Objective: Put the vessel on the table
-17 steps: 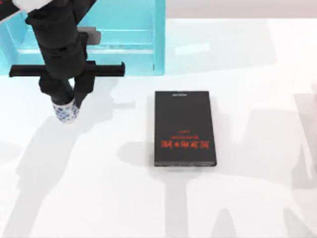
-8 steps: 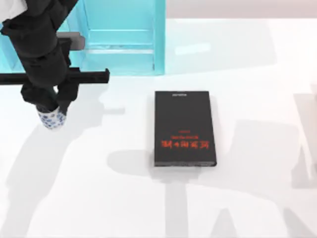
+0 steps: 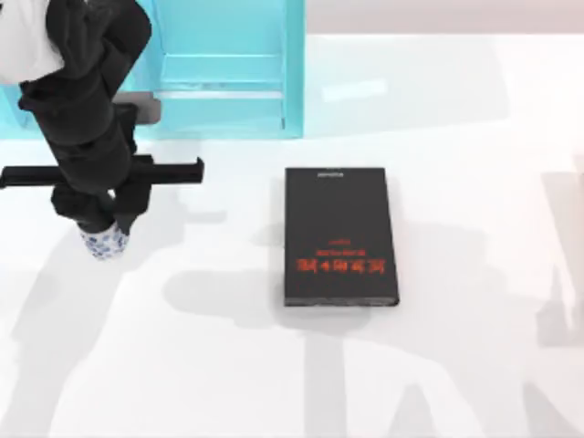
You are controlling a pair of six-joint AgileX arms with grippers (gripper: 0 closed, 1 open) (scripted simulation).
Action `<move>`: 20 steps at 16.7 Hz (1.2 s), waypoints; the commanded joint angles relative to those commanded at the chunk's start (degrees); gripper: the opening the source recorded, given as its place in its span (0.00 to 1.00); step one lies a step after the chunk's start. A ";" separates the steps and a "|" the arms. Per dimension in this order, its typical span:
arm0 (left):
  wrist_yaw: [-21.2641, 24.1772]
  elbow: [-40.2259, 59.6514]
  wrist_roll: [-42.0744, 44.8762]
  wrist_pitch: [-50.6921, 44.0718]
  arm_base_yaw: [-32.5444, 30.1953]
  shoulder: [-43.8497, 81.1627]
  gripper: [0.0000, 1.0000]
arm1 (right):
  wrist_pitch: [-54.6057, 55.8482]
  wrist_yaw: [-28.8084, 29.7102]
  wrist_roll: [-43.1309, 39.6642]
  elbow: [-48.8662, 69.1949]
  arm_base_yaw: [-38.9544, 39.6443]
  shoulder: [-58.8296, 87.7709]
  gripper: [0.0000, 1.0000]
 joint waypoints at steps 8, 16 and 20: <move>0.11 -4.09 0.35 4.79 0.40 0.73 0.00 | 0.00 0.00 0.00 0.00 0.00 0.00 1.00; 0.11 -4.09 0.35 4.79 0.40 0.73 0.60 | 0.00 0.00 0.00 0.00 0.00 0.00 1.00; 0.11 -4.09 0.35 4.79 0.40 0.73 0.90 | 0.00 0.00 0.00 0.00 0.00 0.00 1.00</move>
